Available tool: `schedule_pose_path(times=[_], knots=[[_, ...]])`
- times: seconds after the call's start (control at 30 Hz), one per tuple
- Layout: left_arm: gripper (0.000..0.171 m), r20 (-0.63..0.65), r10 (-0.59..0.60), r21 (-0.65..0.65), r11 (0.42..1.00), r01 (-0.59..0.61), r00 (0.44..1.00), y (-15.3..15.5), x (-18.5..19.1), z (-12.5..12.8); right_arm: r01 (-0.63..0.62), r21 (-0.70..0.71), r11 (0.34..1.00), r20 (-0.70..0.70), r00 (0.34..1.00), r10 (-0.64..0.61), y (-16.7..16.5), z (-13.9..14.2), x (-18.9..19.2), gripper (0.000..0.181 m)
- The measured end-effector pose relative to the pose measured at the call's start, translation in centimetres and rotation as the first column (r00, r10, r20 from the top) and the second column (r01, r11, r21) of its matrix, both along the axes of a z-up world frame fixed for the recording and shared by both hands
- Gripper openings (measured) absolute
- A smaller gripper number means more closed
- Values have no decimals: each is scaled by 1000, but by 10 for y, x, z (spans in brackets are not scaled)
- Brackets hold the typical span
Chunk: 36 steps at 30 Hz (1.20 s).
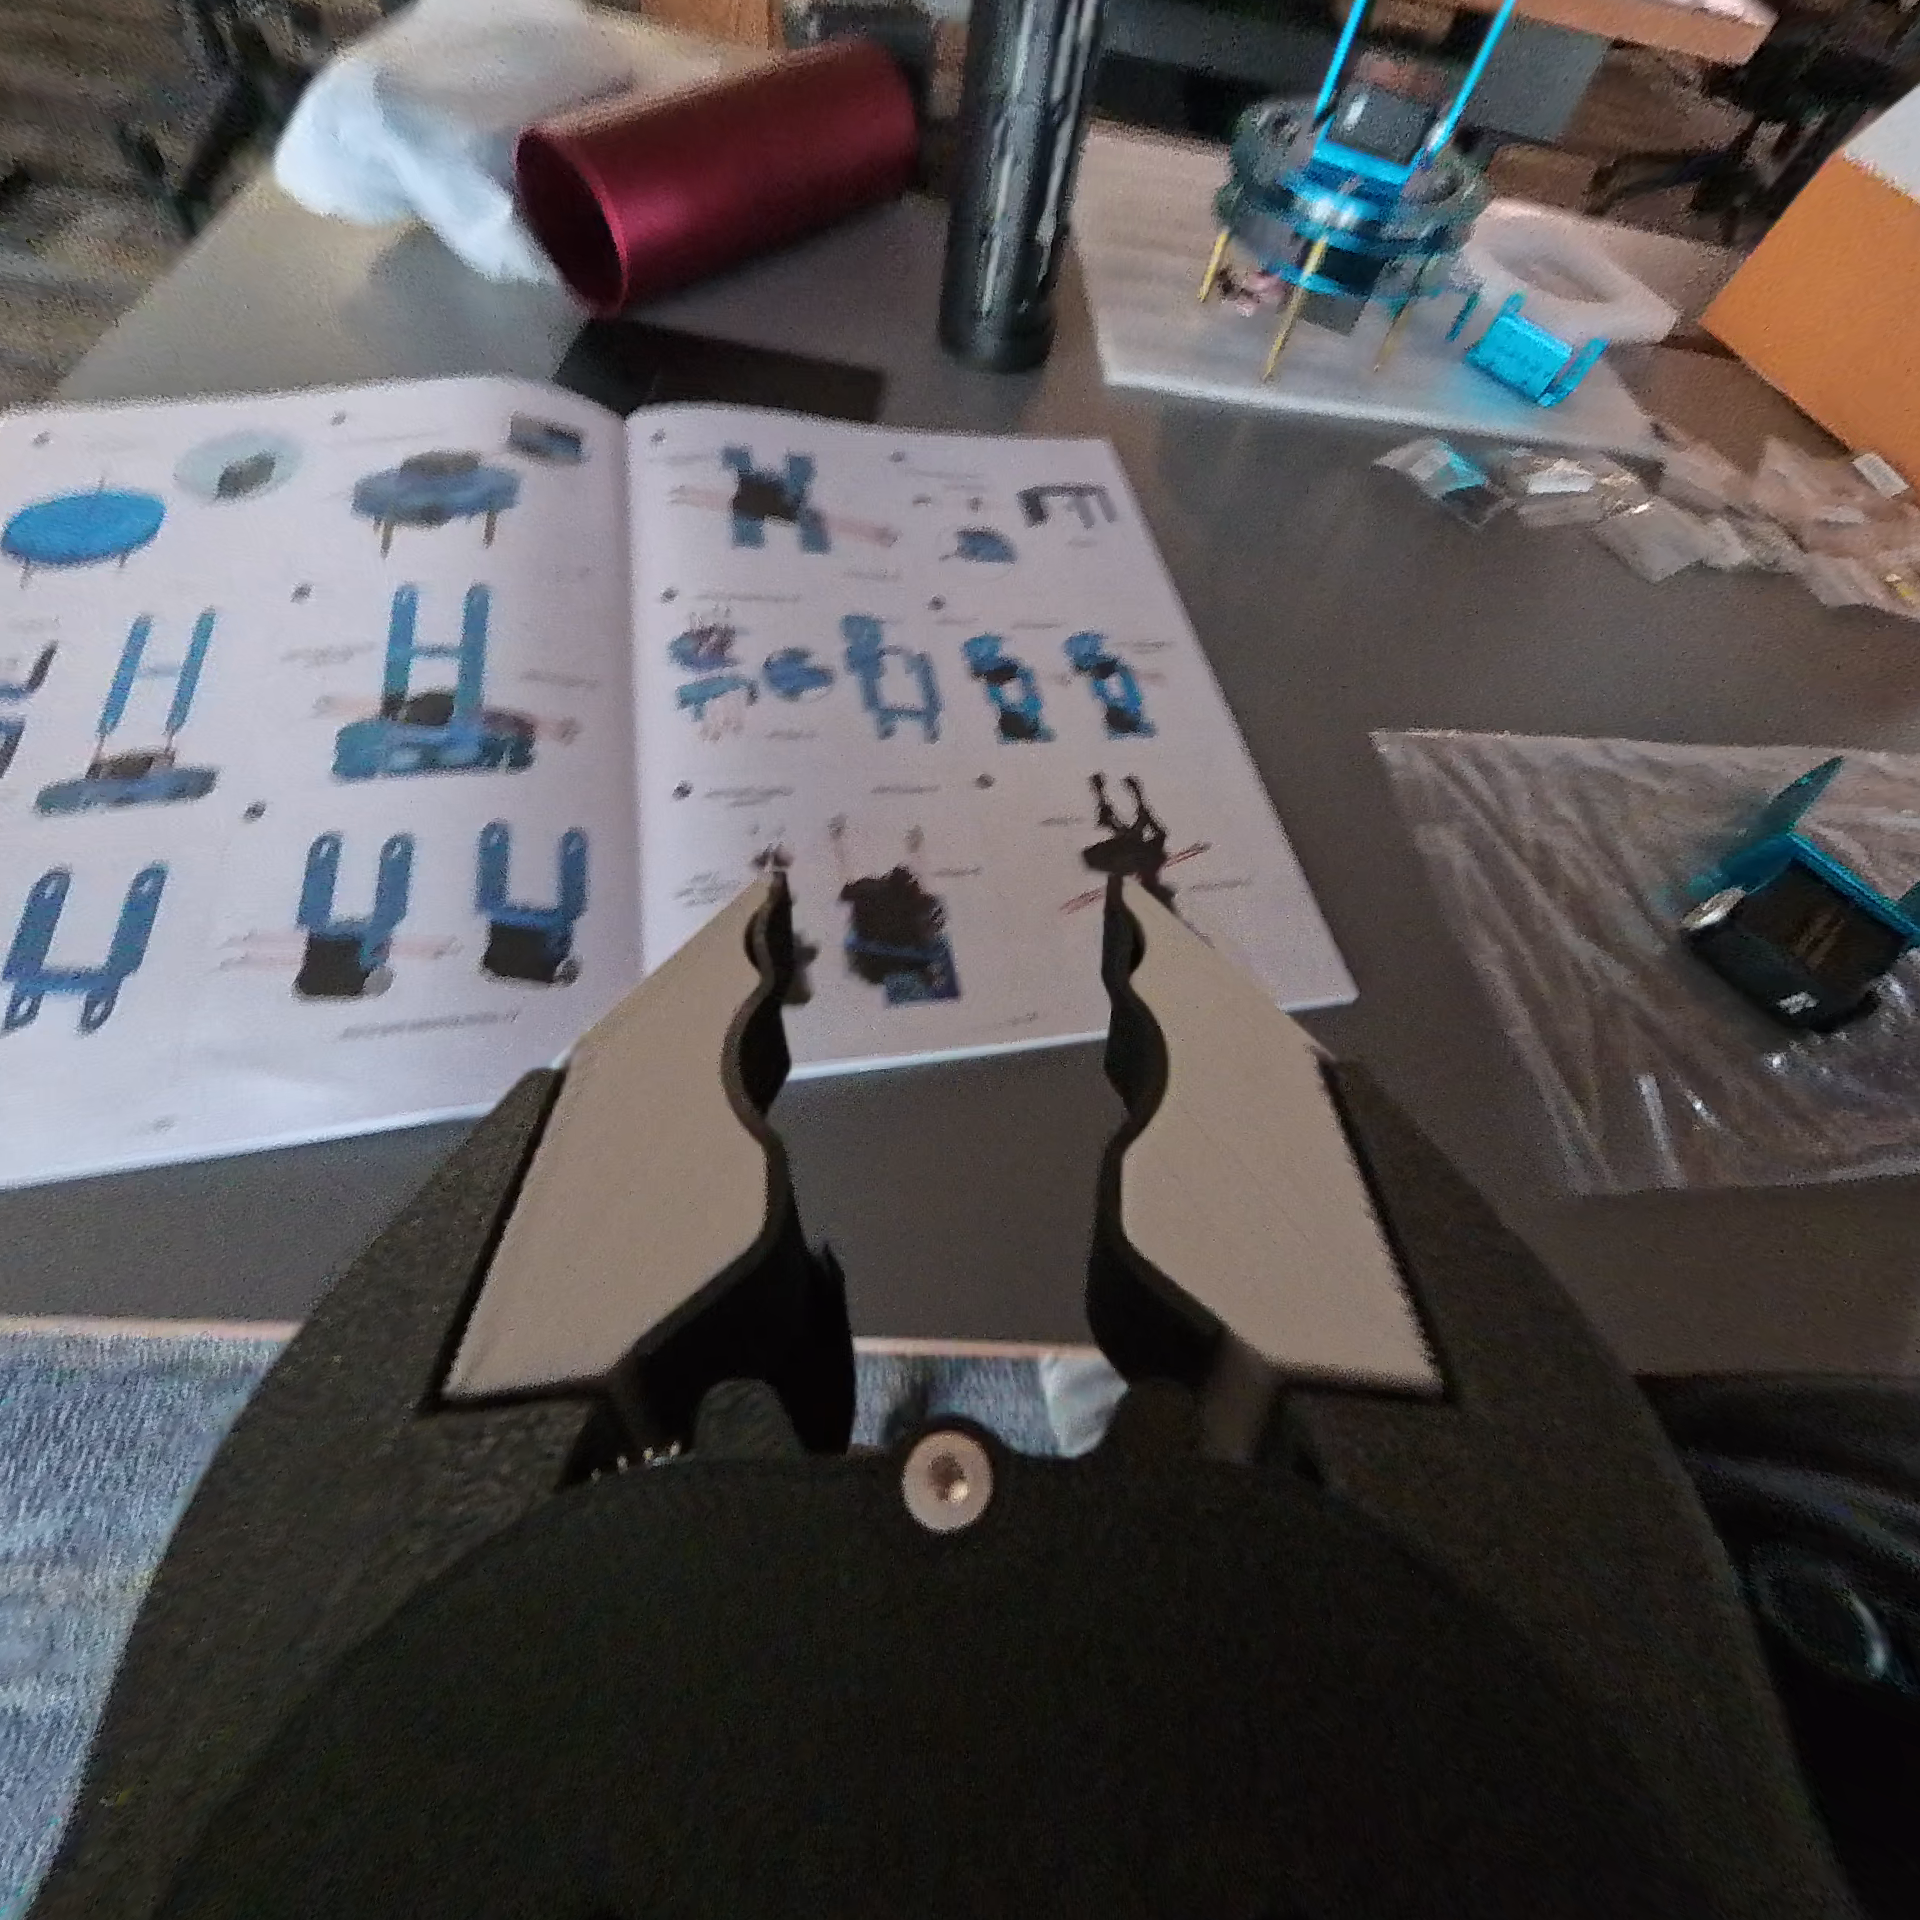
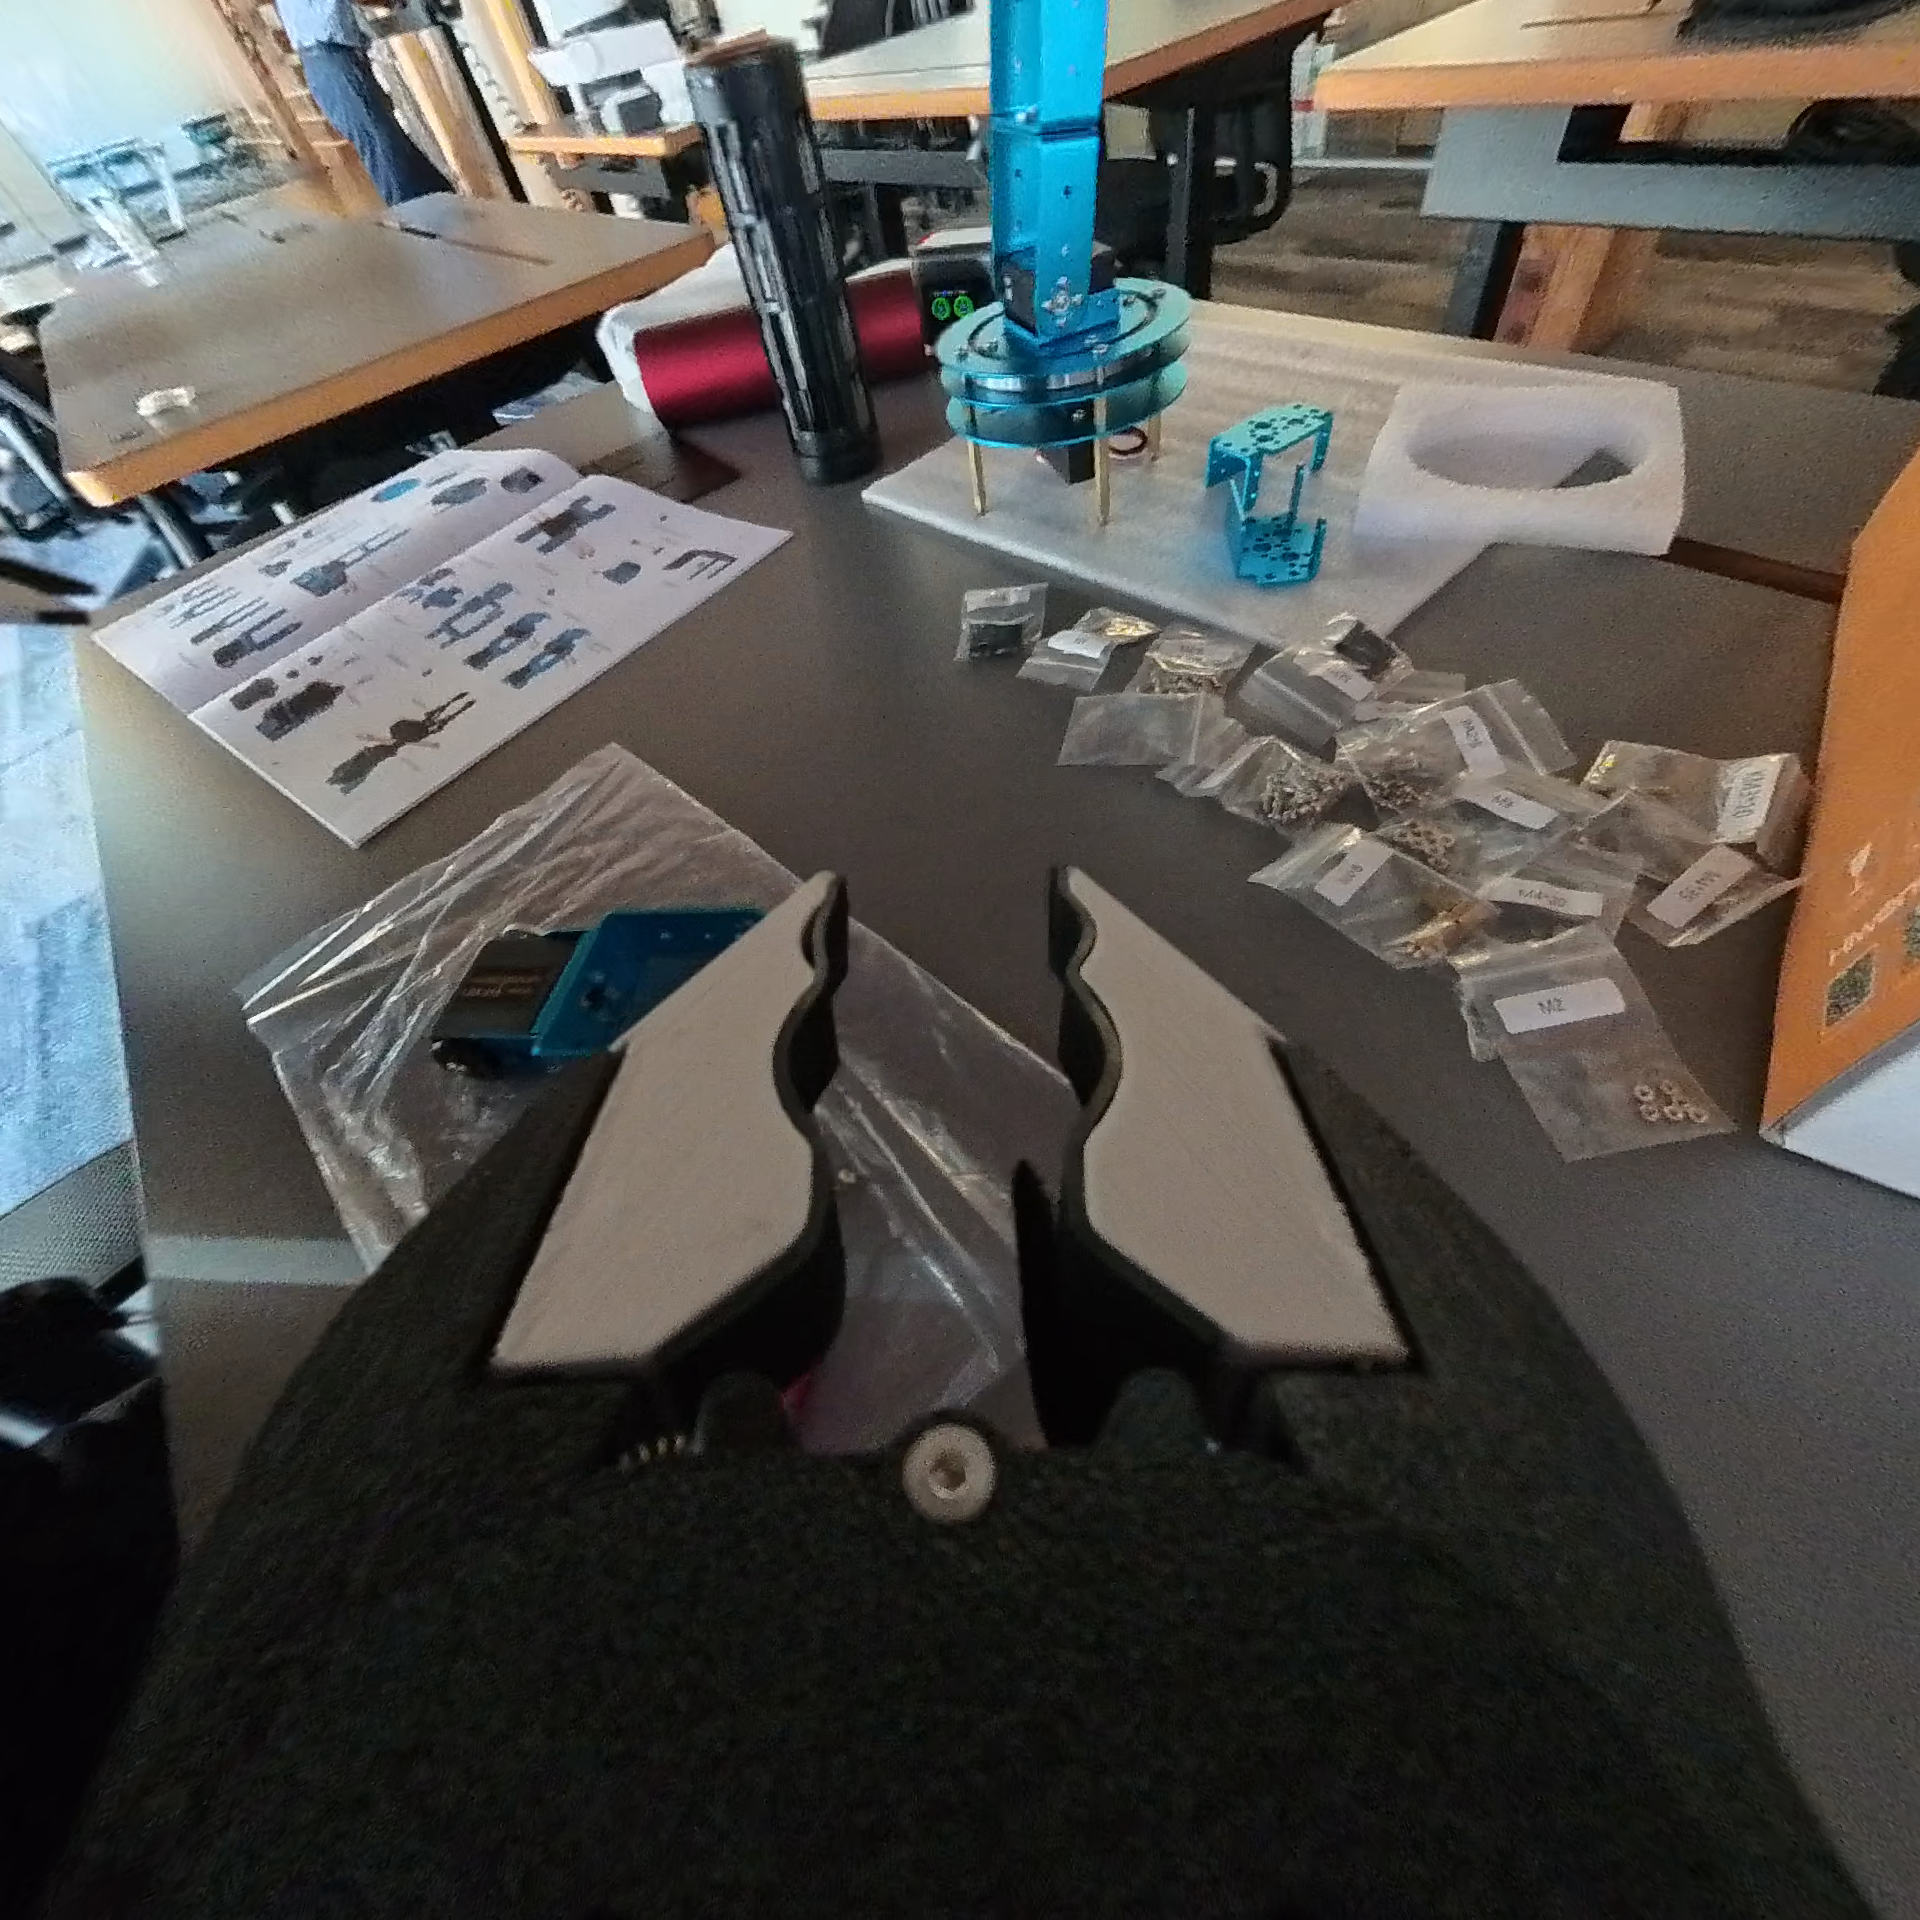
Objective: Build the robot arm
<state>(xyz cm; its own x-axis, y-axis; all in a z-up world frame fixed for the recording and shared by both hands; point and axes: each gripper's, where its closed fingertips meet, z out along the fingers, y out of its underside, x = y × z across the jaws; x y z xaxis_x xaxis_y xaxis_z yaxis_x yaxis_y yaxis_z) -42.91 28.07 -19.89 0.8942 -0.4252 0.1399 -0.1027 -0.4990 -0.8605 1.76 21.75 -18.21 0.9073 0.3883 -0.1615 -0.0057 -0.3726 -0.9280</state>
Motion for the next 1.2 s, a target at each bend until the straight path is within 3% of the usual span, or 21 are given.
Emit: schedule_pose_path(times=[0.13, 0.37, 0.57, 0.73, 0.93, 1.2], knots=[[59, -94, 70, -96, 992, -79, 993, -4, -44, -23, 70, -26, 997, -13, 997, -70, 3, -8, 6, 38], [59, -155, 57, -167, 982, -83, 986, 3, -99, -44, 160, -66, 985, 28, 987, -158, -5, -18, 3, 37], [55, -96, 5, -125, 992, -17, 995, 9, -108, -45, 192, -48, 980, -20, 981, -193, -21, -11, -21, 40], [50, -32, -22, -63, 998, 19, 999, 16, -110, -41, 253, -54, 966, 19, 967, -252, -30, -8, -23, 40], [50, -50, -7, -99, 995, 2, 999, 13, -115, -55, 275, -52, 960, 12, 961, -275, -32, -3, -27, 39], [49, -52, 18, -65, 998, -21, 998, 12, -121, -46, 255, -66, 965, 22, 967, -254, -22, -6, -29, 39]])
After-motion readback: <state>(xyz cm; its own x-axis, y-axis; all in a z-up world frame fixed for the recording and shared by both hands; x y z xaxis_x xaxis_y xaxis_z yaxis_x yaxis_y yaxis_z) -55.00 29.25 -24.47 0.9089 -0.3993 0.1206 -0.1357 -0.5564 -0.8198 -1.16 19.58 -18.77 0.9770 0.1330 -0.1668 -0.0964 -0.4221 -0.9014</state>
